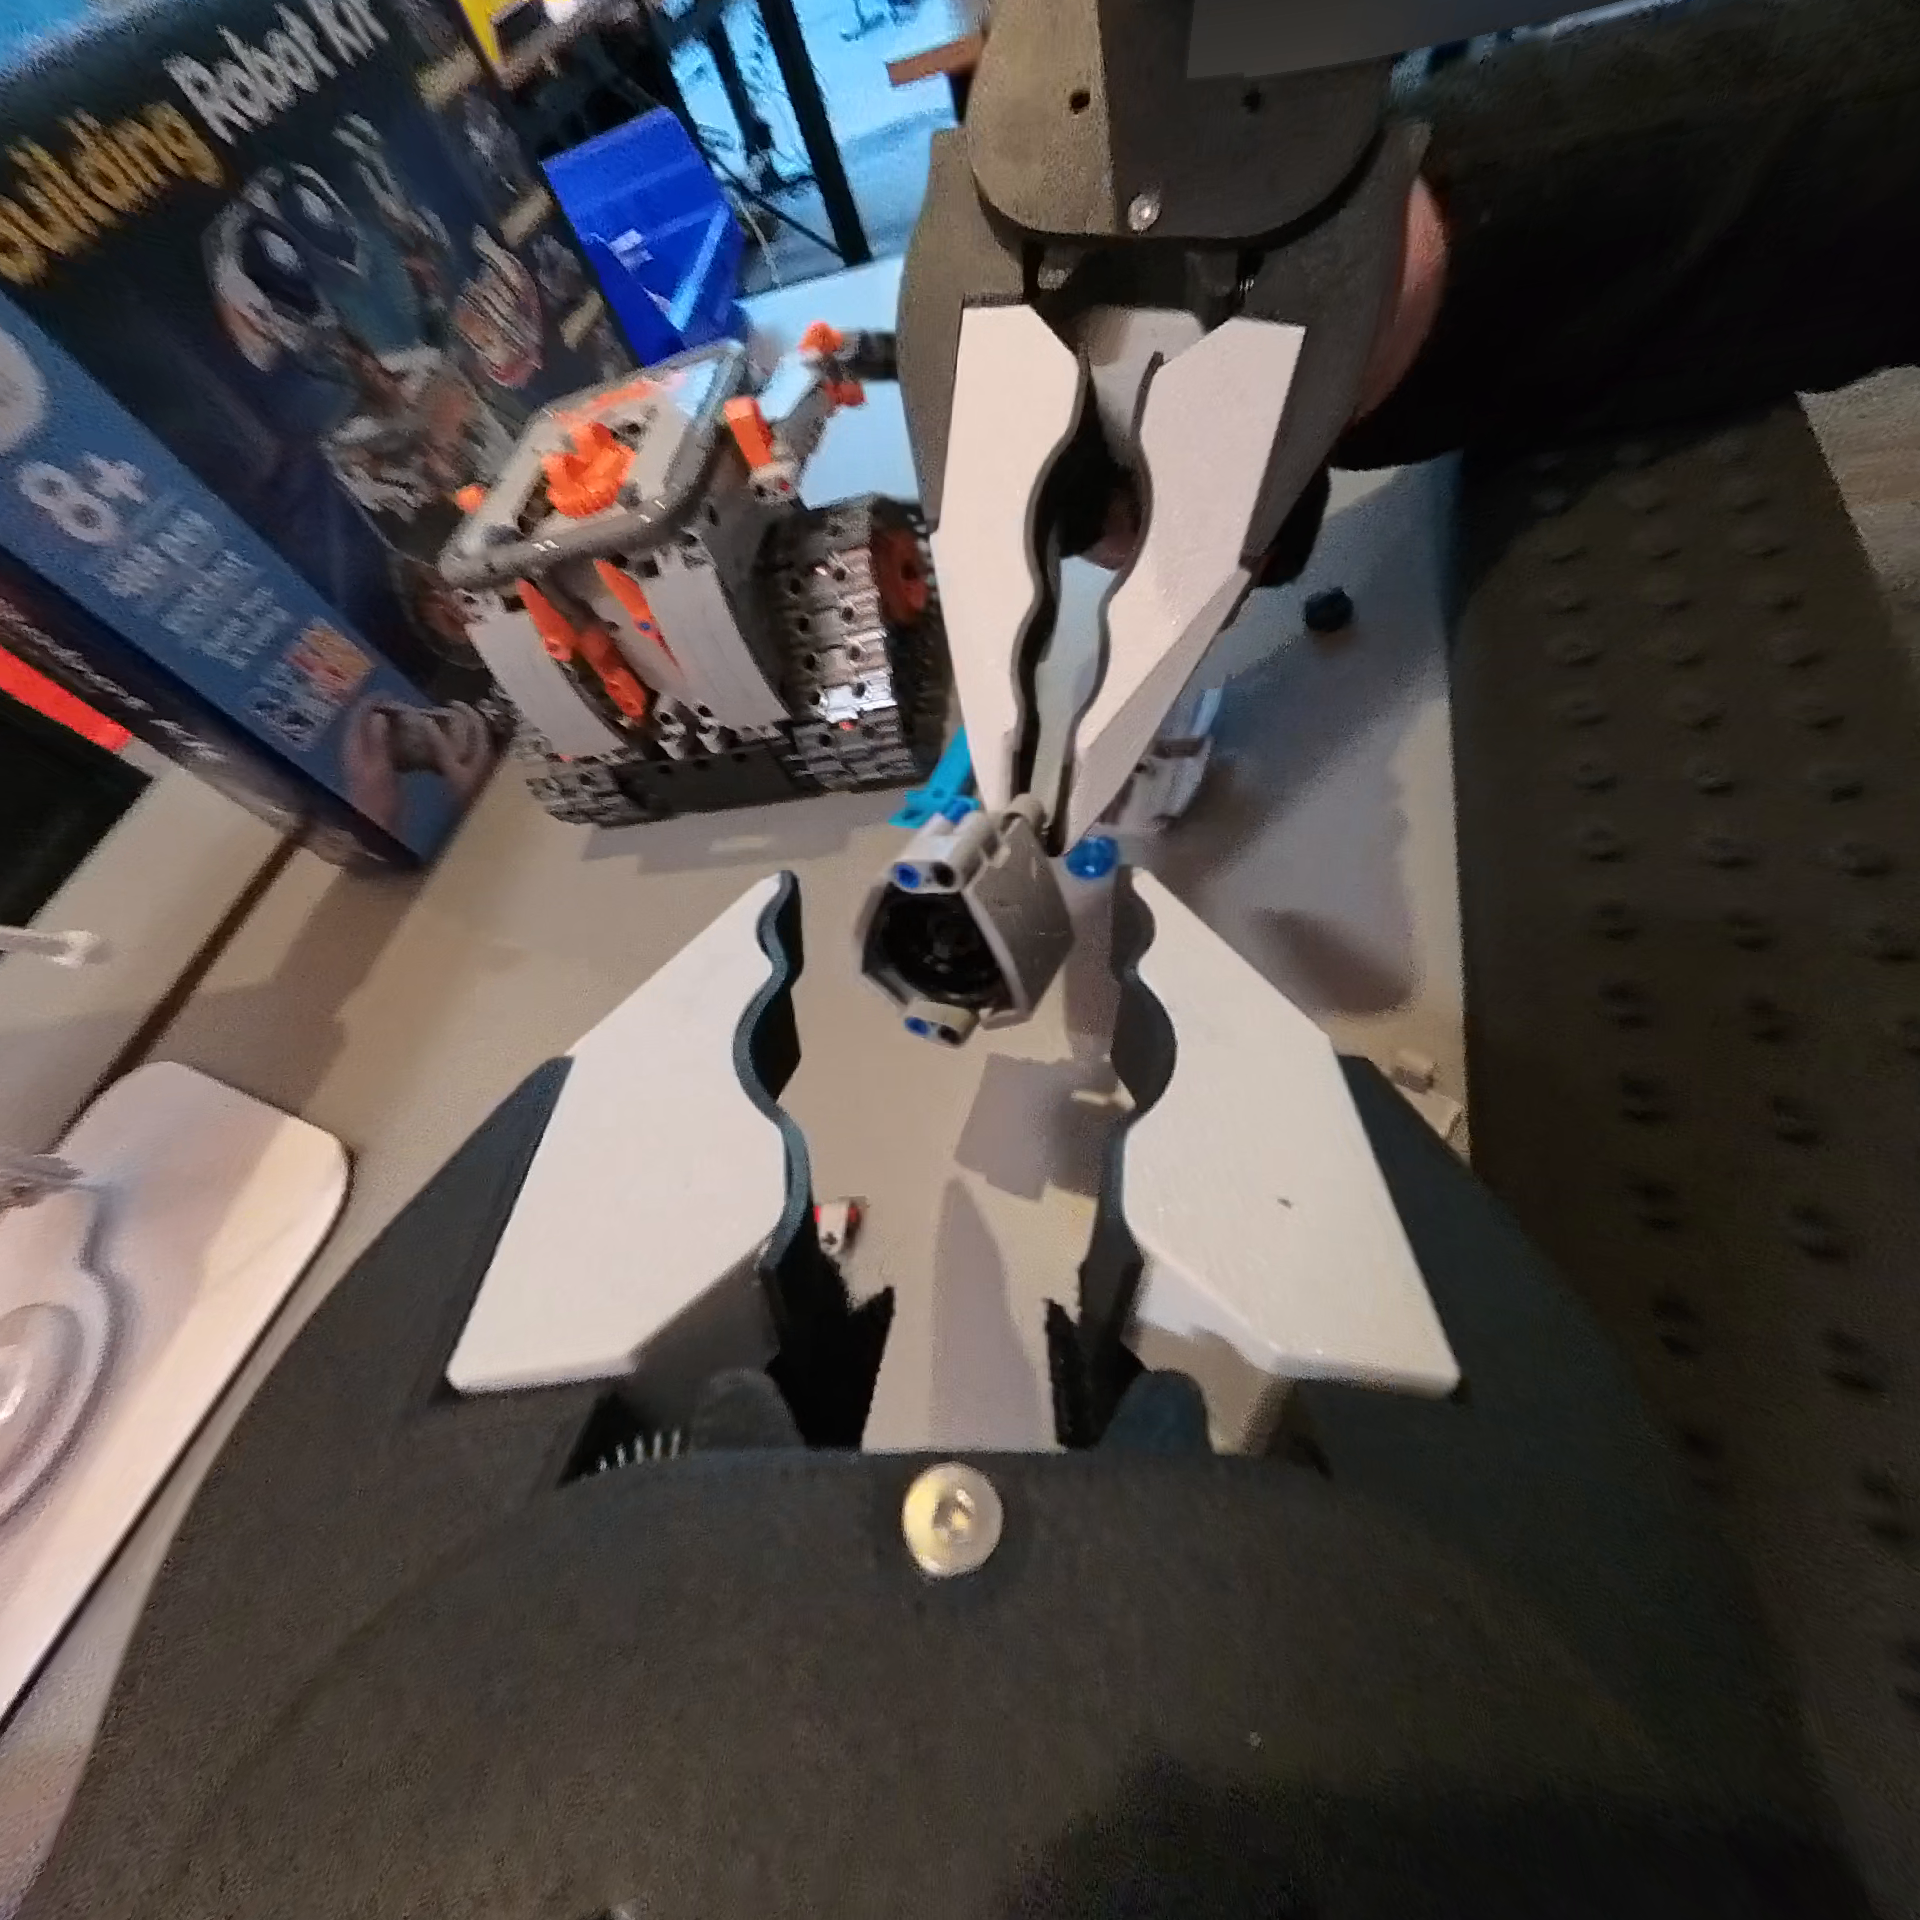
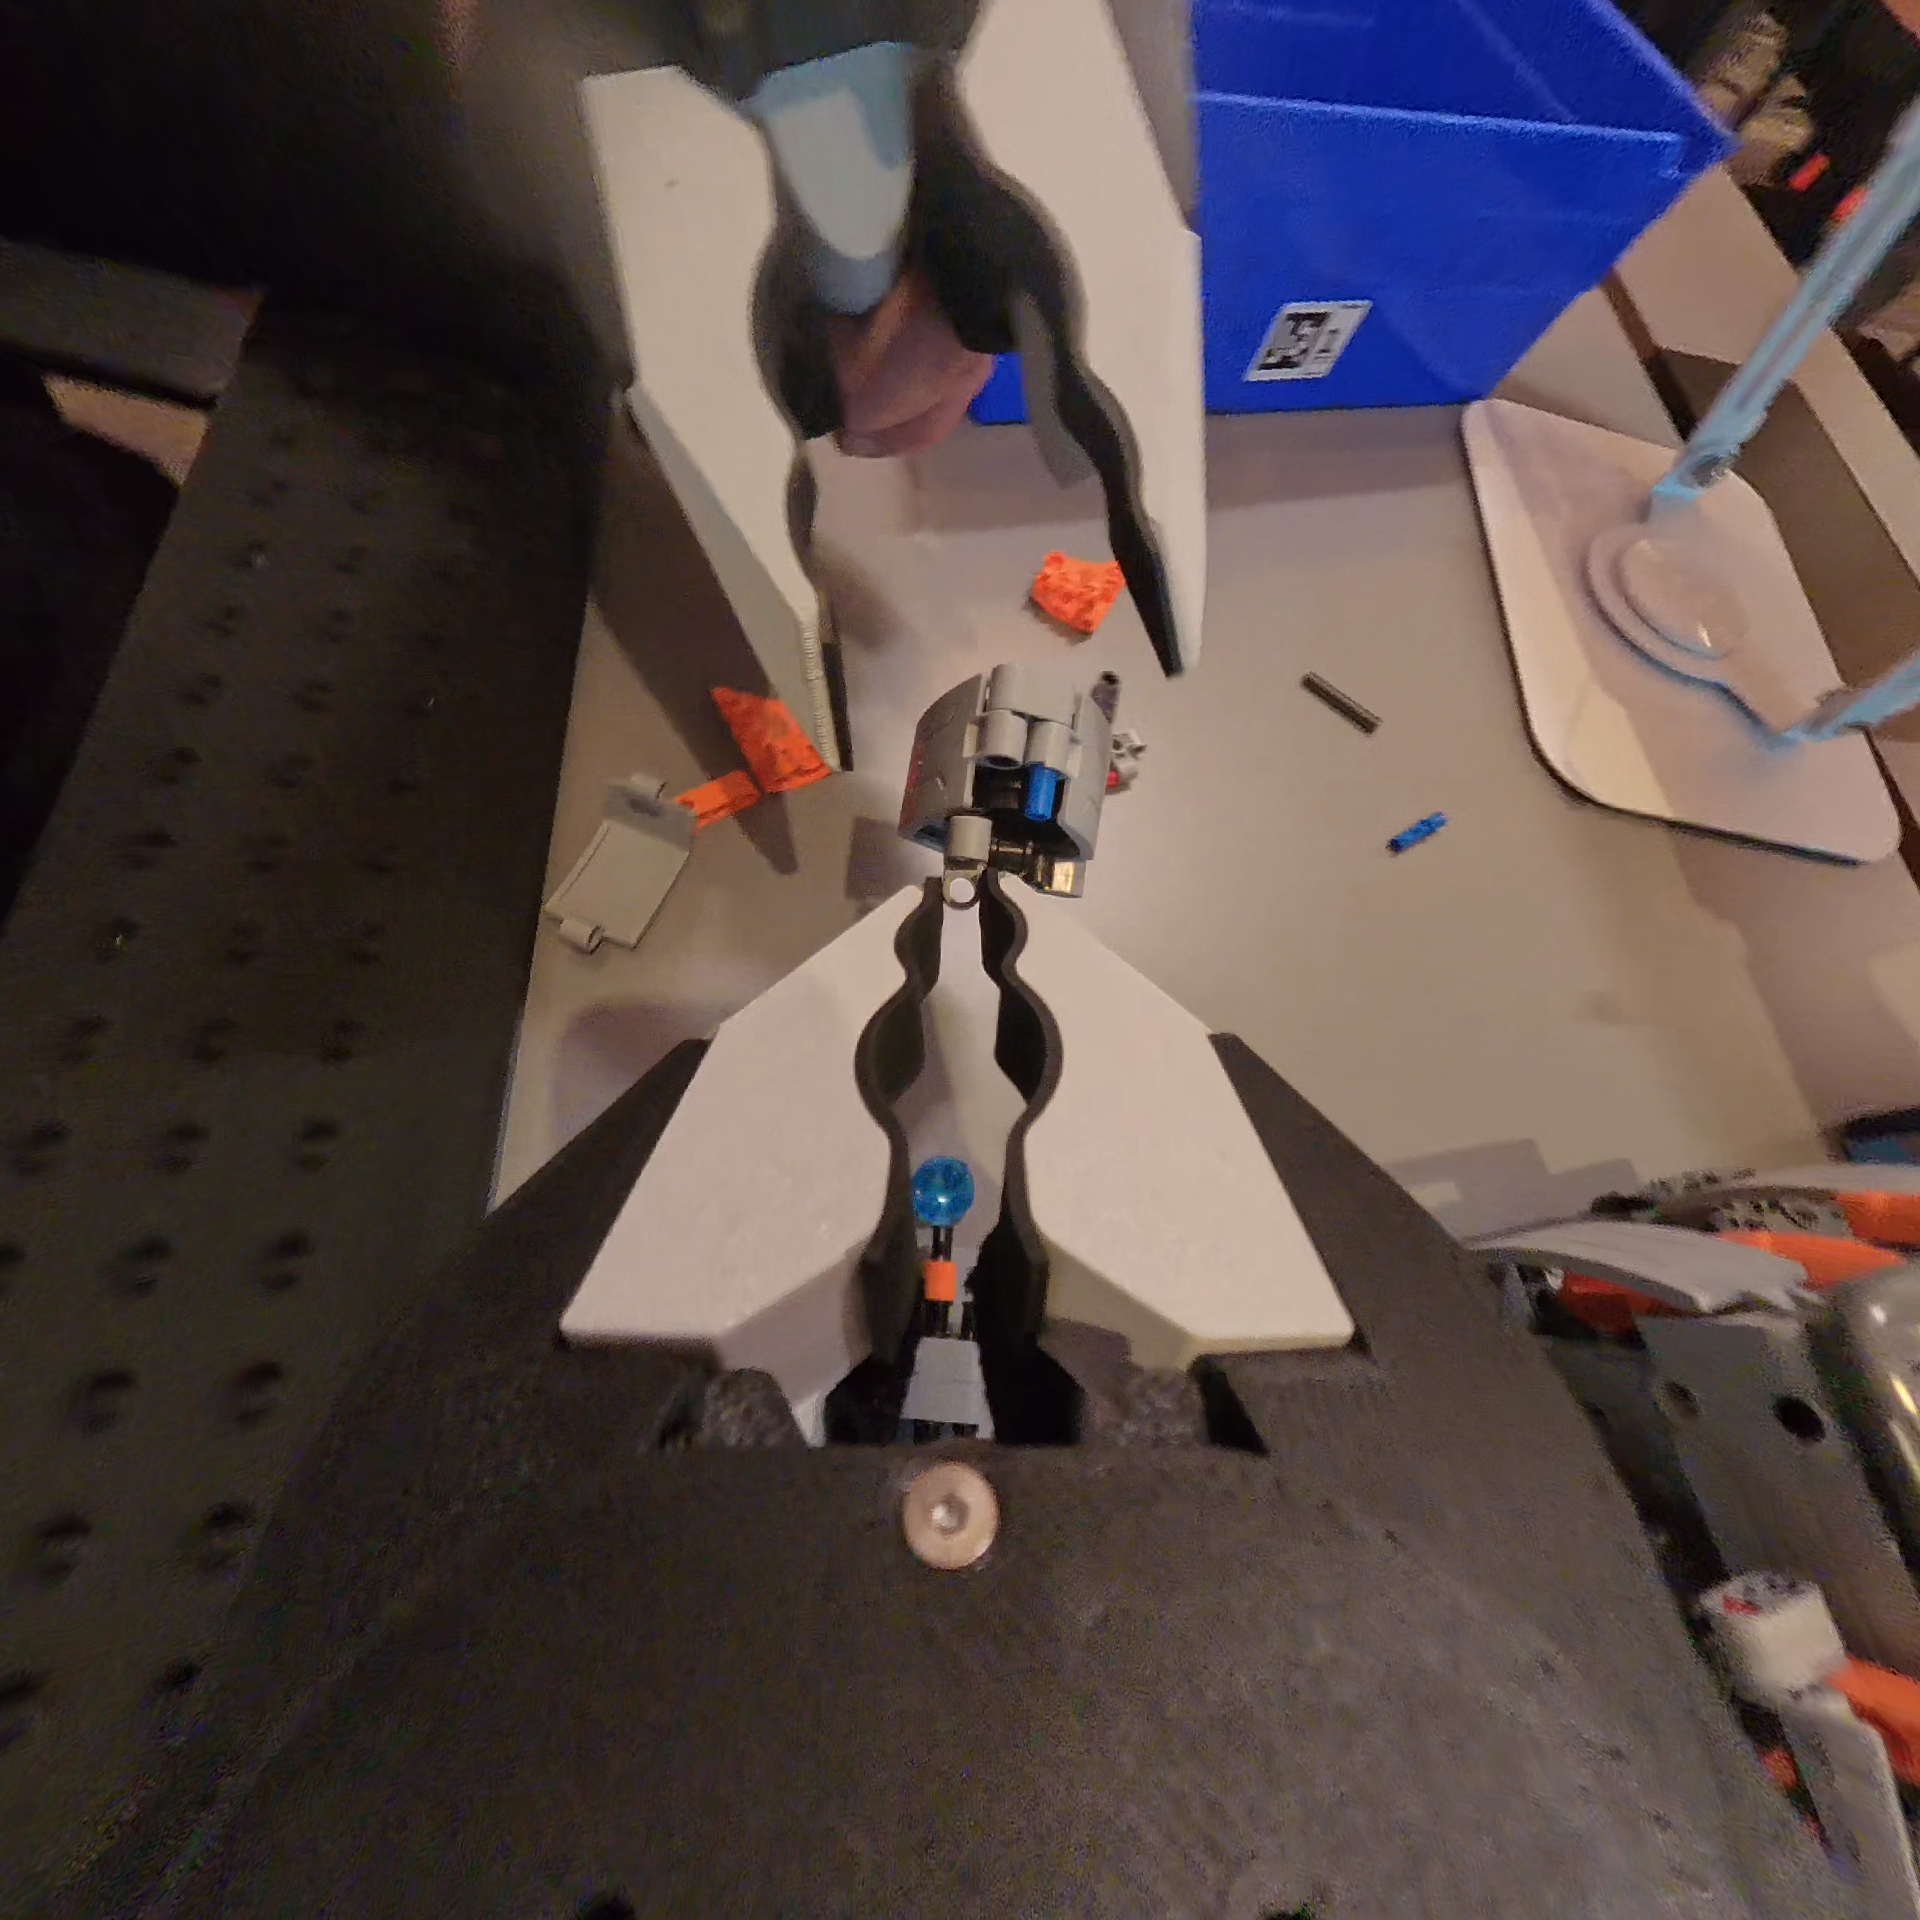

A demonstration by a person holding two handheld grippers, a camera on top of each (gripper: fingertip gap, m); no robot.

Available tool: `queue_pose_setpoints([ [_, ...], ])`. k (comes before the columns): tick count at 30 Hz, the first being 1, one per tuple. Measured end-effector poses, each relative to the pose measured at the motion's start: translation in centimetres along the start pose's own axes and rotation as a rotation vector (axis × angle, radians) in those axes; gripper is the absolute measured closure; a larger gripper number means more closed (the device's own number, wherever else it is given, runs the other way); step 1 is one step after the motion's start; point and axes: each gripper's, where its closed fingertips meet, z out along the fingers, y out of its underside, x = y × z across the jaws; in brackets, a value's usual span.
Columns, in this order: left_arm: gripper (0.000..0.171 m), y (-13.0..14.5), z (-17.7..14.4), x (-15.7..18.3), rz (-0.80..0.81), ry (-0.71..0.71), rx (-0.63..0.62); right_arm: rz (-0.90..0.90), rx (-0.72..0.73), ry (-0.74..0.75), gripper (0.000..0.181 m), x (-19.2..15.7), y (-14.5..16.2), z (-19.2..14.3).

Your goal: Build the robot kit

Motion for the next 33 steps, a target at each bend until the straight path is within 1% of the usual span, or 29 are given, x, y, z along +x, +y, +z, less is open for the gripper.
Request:
queue_pose_setpoints([
  [2,0.117,0.6,0.2,1.0,-0.01,0.072,-0.021,-0.043,-0.019,-0.041,0.176,-0.9,0.3,0.4],
  [4,0.13,1.1,0.6,2.2,-0.029,0.143,-0.028,-0.076,-0.034,-0.068,0.176,-1.6,0.6,0.7],
  [5,0.134,1.6,0.7,2.8,-0.029,0.173,-0.048,-0.08,-0.043,-0.076,0.177,-1.8,0.8,0.8],
  [7,0.143,2.4,1.1,2.8,0.003,0.15,-0.078,-0.076,-0.056,-0.096,0.177,-2.1,1.1,1.1],
  [9,0.144,2.8,1.2,3.2,0.019,0.155,-0.085,-0.053,-0.069,-0.122,0.177,-2.4,1.6,1.5],
  [11,0.144,3.6,1.4,3.4,0.091,0.13,-0.125,-0.03,-0.081,-0.136,0.177,-2.5,2.0,1.9],
  [12,0.145,3.6,1.3,3.4,0.131,0.109,-0.129,-0.015,-0.083,-0.142,0.177,-2.5,2.1,2.1],
  [18,0.147,4.7,2.2,4.1,0.271,0.047,-0.213,0.096,-0.137,-0.199,0.177,-2.8,3.3,2.7],
  [25,0.147,4.6,2.6,3.6,0.299,-0.013,-0.264,0.091,-0.161,-0.154,0.176,-2.2,3.5,2.4],
  [28,0.146,4.4,2.6,3.6,0.254,0.001,-0.245,0.111,-0.123,-0.17,0.175,-2.2,3.1,2.1],
  [32,0.145,4.5,2.6,3.8,0.226,0.025,-0.232,0.089,-0.143,-0.167,0.177,-2.4,3.5,2.3],
  [33,0.142,4.6,2.6,3.9,0.223,0.037,-0.231,0.09,-0.144,-0.169,0.177,-2.4,3.5,2.3],
])
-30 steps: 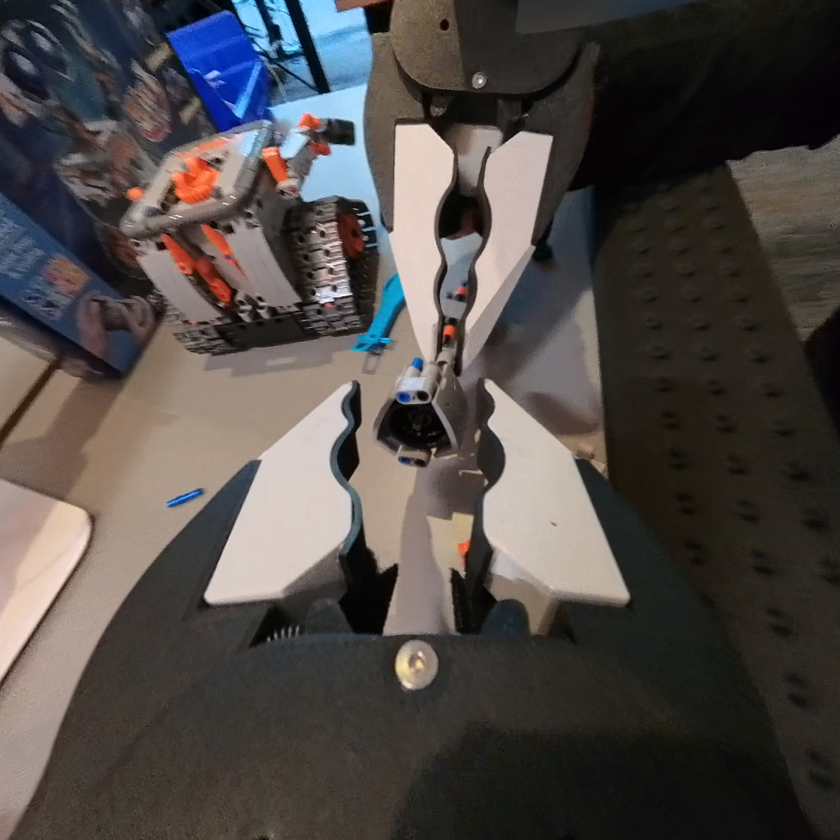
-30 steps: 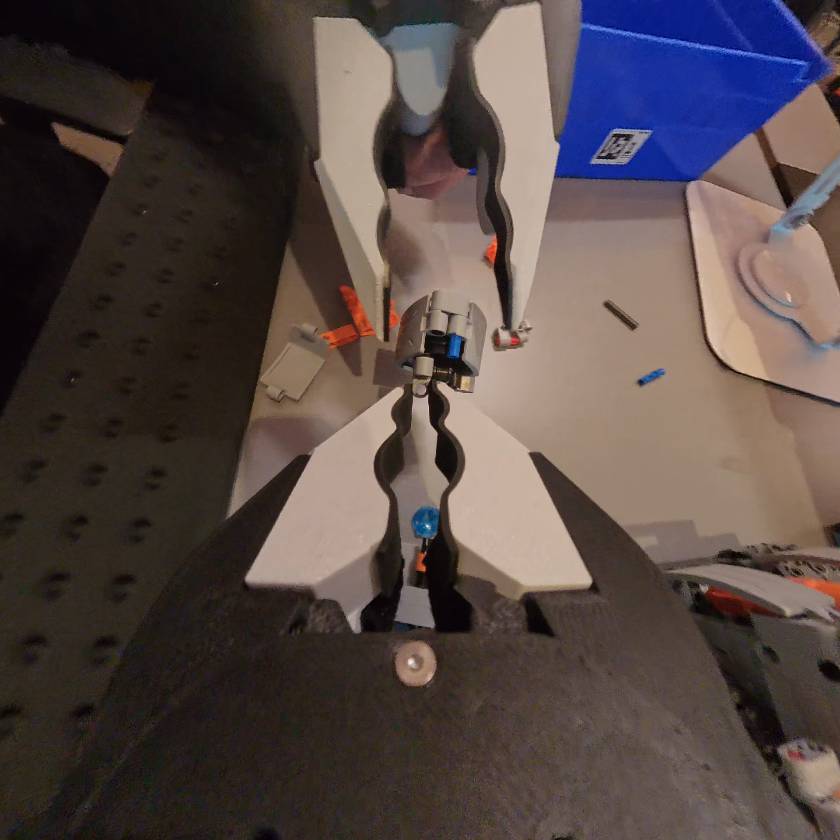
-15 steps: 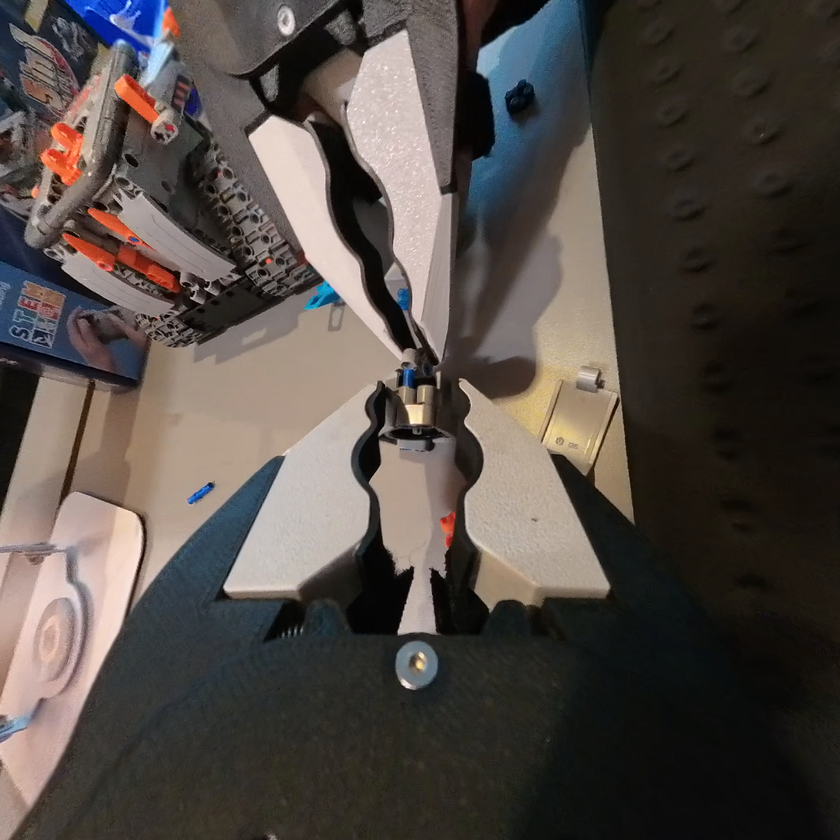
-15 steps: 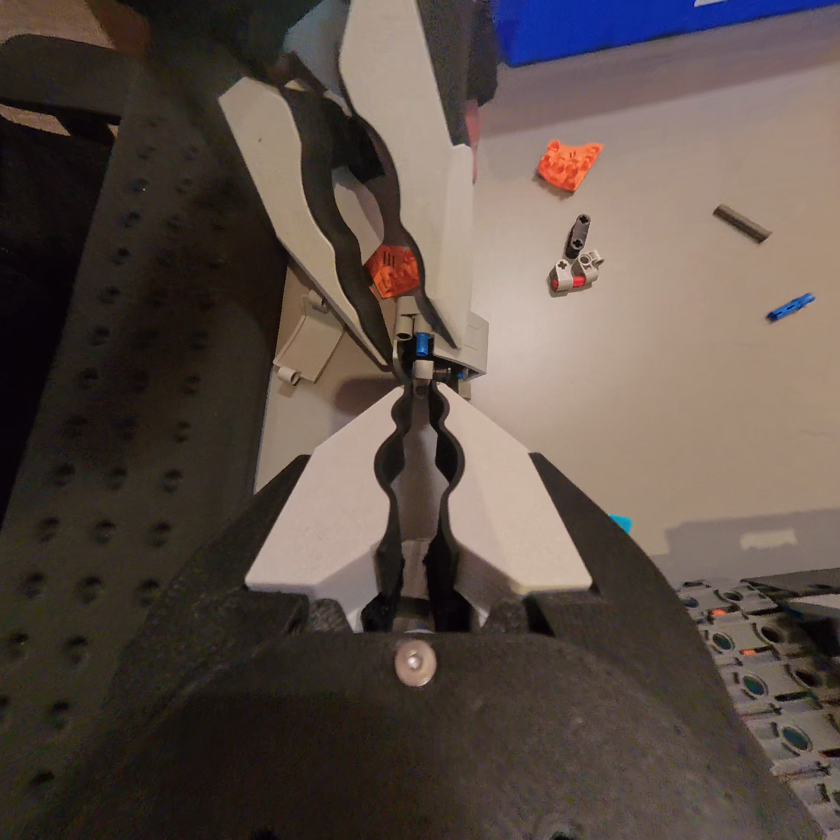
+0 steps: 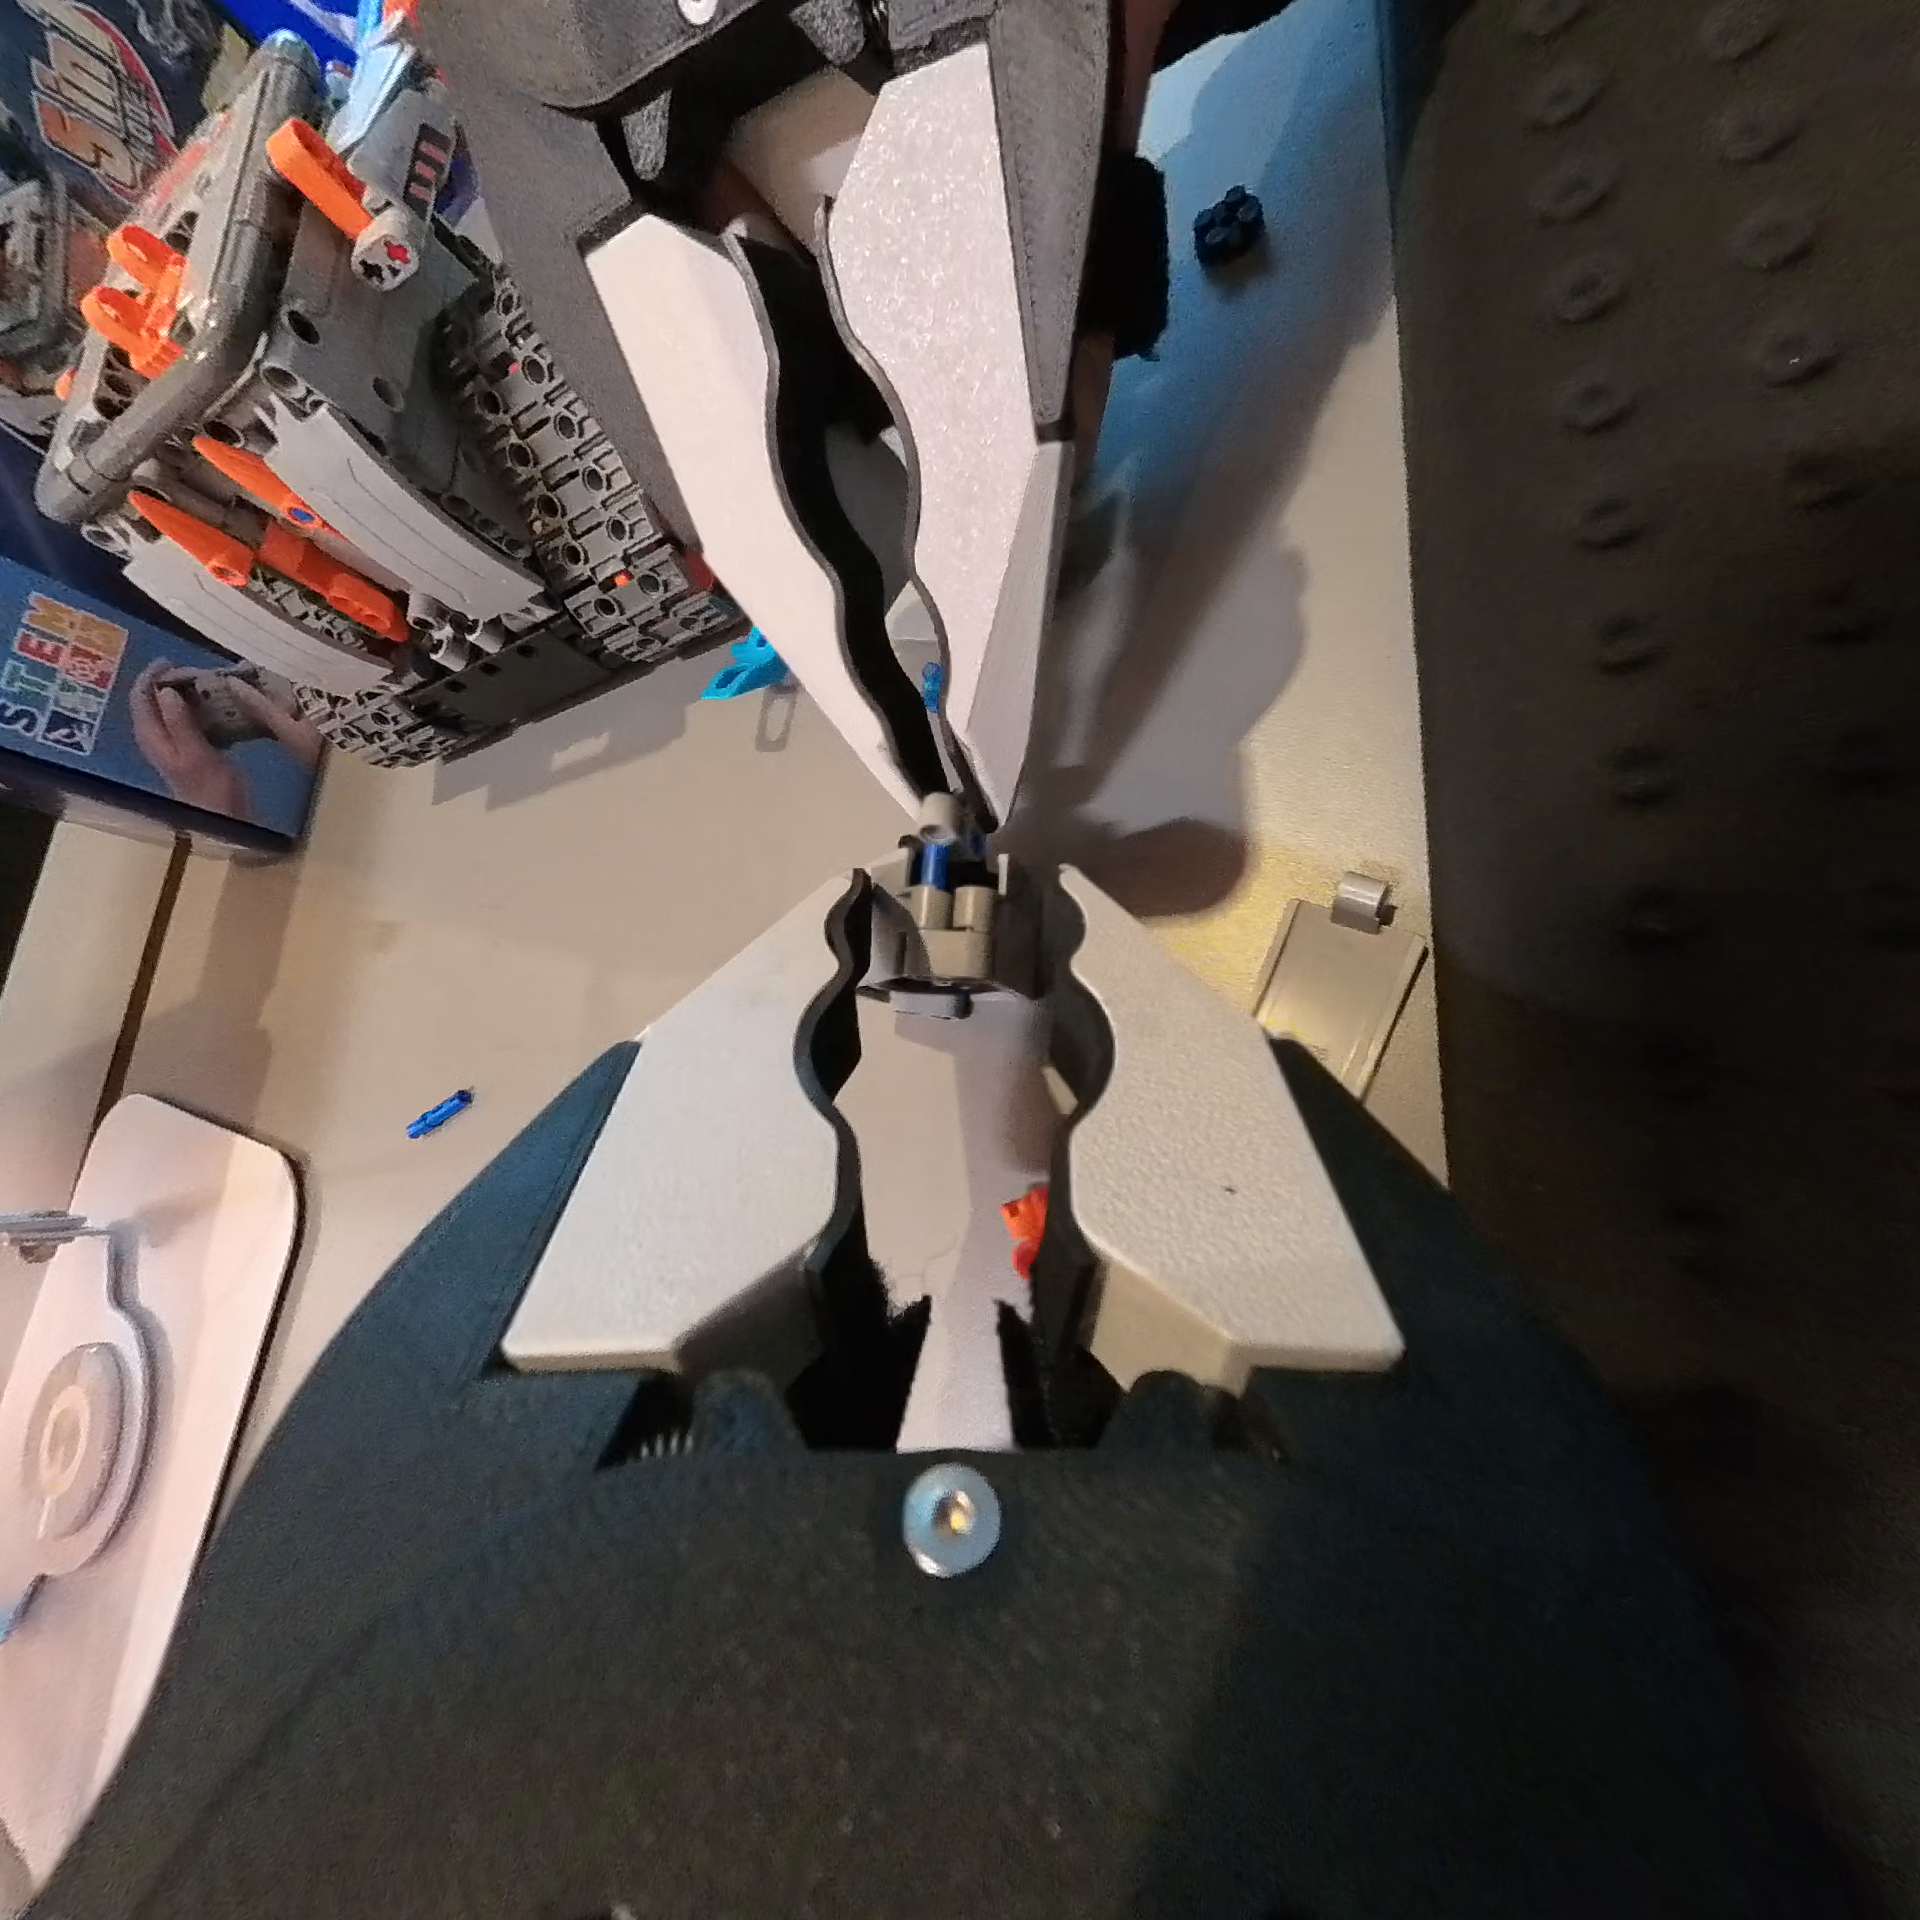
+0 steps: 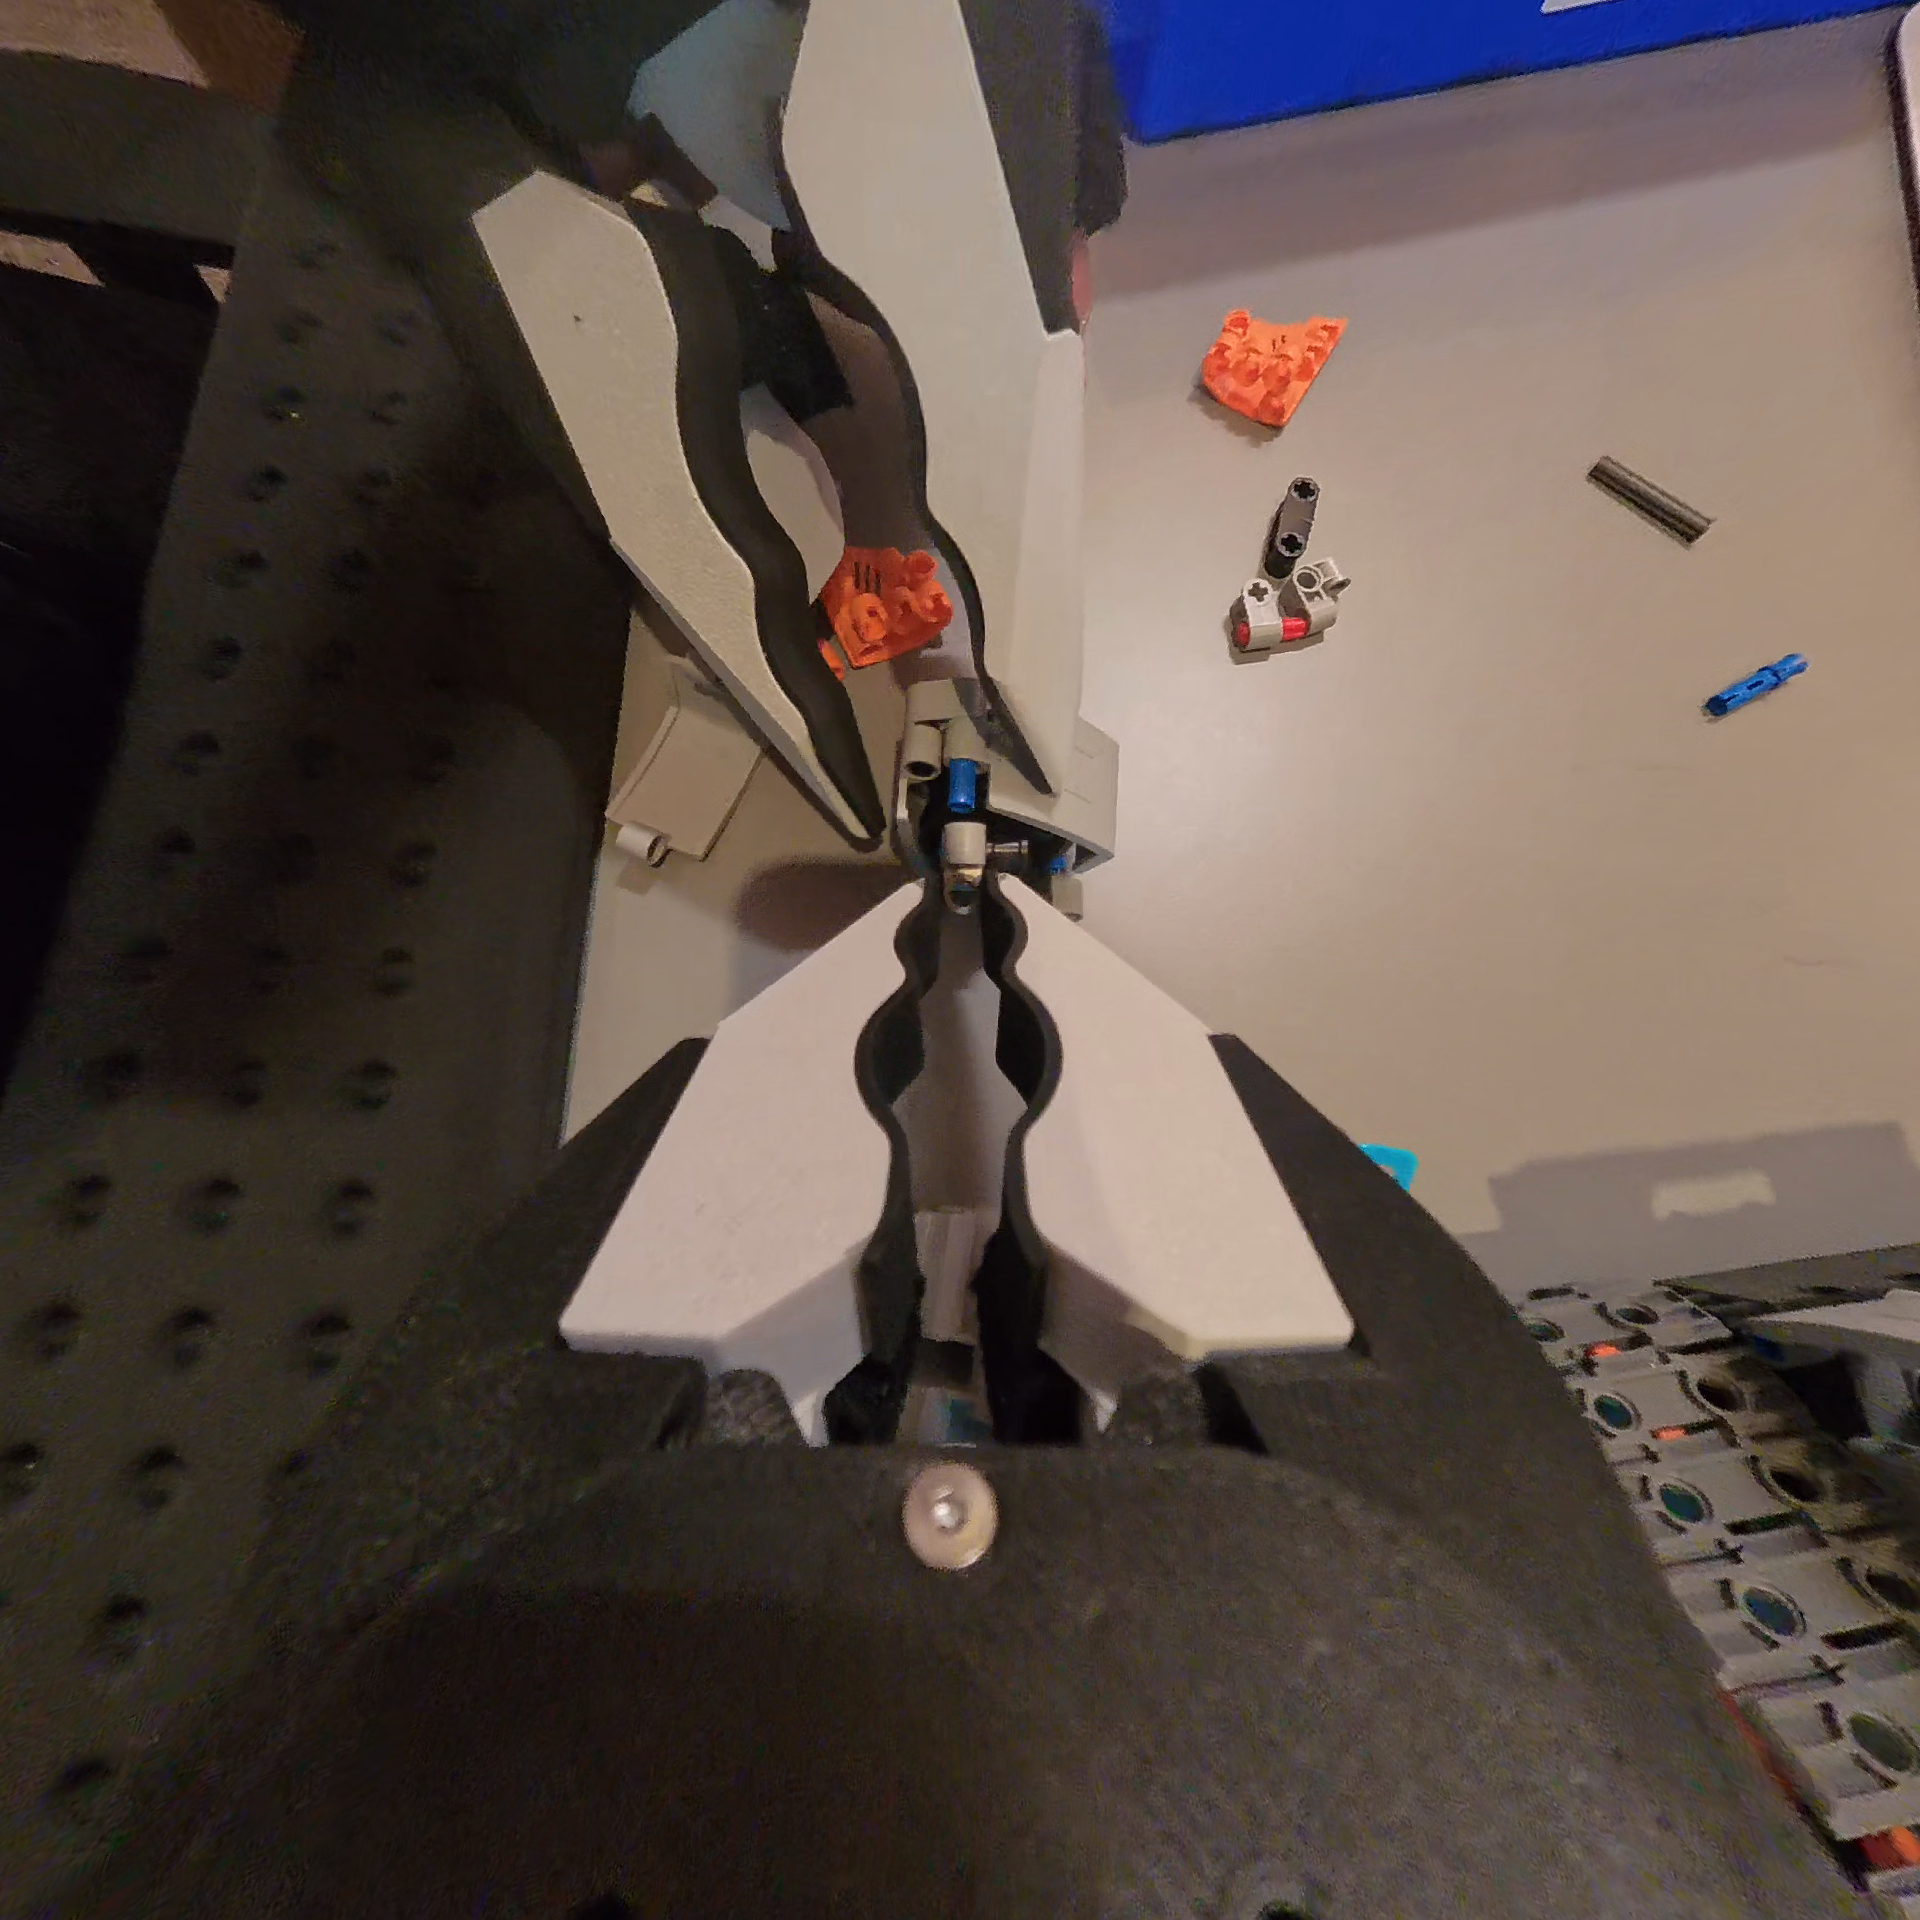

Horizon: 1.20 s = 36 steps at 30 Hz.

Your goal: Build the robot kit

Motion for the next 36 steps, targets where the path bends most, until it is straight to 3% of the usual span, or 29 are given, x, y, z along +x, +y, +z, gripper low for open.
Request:
queue_pose_setpoints([
  [6,0.14,0.2,-0.6,0.1,-0.054,0.062,0.041,0.007,0.006,-0.016,0.177,0.1,0.2,-0.2],
  [8,0.149,0.1,-0.6,0.0,-0.033,0.054,0.052,0.0,0.002,-0.025,0.177,0.0,0.3,-0.1],
  [19,0.158,-0.4,-0.7,-0.5,-0.03,0.026,0.065,0.016,0.067,-0.015,0.176,0.3,-0.5,-0.9],
  [36,0.159,-0.6,-0.4,-0.5,-0.037,0.026,0.071,0.058,0.093,0.002,0.177,0.9,-0.8,-0.8],
])
